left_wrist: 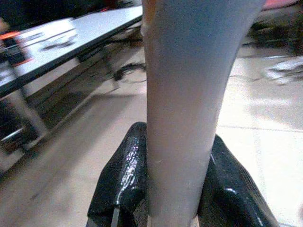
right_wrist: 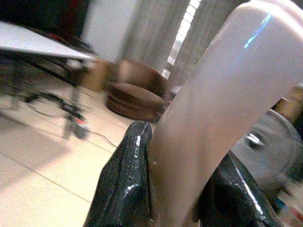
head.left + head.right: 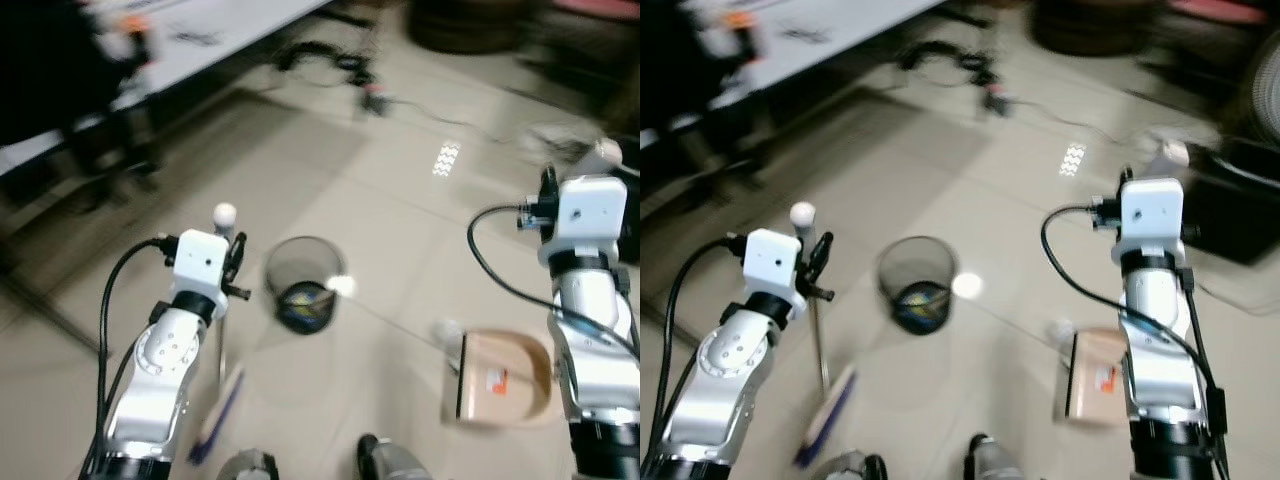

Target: Sweep floor

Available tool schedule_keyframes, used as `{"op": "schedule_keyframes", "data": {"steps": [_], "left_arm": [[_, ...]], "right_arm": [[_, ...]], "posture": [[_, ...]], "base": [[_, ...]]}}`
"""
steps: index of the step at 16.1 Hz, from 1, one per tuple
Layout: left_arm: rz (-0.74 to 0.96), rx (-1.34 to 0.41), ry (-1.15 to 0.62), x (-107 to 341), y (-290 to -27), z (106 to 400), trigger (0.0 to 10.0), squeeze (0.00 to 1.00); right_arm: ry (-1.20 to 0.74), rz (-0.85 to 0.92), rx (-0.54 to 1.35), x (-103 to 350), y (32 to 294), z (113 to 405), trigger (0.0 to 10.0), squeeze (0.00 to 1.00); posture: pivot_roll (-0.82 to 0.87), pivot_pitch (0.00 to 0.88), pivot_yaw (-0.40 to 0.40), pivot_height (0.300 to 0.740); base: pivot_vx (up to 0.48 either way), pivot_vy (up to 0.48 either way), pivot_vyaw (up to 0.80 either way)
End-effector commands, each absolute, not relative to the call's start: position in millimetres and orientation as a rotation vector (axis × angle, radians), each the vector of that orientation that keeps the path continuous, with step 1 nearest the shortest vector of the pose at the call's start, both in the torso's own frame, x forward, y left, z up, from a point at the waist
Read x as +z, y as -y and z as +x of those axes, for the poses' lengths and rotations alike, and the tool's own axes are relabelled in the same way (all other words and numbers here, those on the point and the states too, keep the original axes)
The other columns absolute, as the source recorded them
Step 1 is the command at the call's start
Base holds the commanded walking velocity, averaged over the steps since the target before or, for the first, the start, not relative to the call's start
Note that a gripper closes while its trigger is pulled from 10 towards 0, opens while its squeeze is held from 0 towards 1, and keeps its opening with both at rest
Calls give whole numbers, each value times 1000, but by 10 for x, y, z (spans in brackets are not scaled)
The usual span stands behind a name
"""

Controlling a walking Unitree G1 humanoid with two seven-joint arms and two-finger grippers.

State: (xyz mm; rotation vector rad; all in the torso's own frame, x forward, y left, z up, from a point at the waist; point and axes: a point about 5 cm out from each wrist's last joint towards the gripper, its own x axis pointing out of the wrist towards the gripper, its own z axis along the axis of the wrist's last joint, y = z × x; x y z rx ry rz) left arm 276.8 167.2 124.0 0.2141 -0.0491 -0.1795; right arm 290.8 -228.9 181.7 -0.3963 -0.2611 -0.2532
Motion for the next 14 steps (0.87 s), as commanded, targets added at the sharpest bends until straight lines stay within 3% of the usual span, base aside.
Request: {"op": "schedule_keyframes", "data": {"steps": [1,3,7,8,14], "left_arm": [[218,-180,73,1278,-1648,2782,10000,0],[210,-193,92,1308,-1612,2811,10000,0],[169,-222,115,1372,-1556,2846,10000,0],[169,-274,102,1354,-1524,2832,10000,0],[170,-286,125,1399,-1488,2879,10000,0]], "right_arm": [[350,-432,-254,2008,2238,2879,10000,0],[341,-471,-234,1978,2208,2894,10000,0],[312,-325,-243,1846,2122,2915,10000,0],[261,-234,-138,1771,1991,2905,10000,0],[218,-192,-135,1669,1889,2884,10000,0]], "posture": [[-61,99,49,740],[-63,89,40,740],[-65,83,39,740],[-63,79,39,740],[-71,60,43,740]], "base": [[0,0,-800],[0,0,-800],[0,0,-800],[0,0,-800],[0,0,-800]]}}
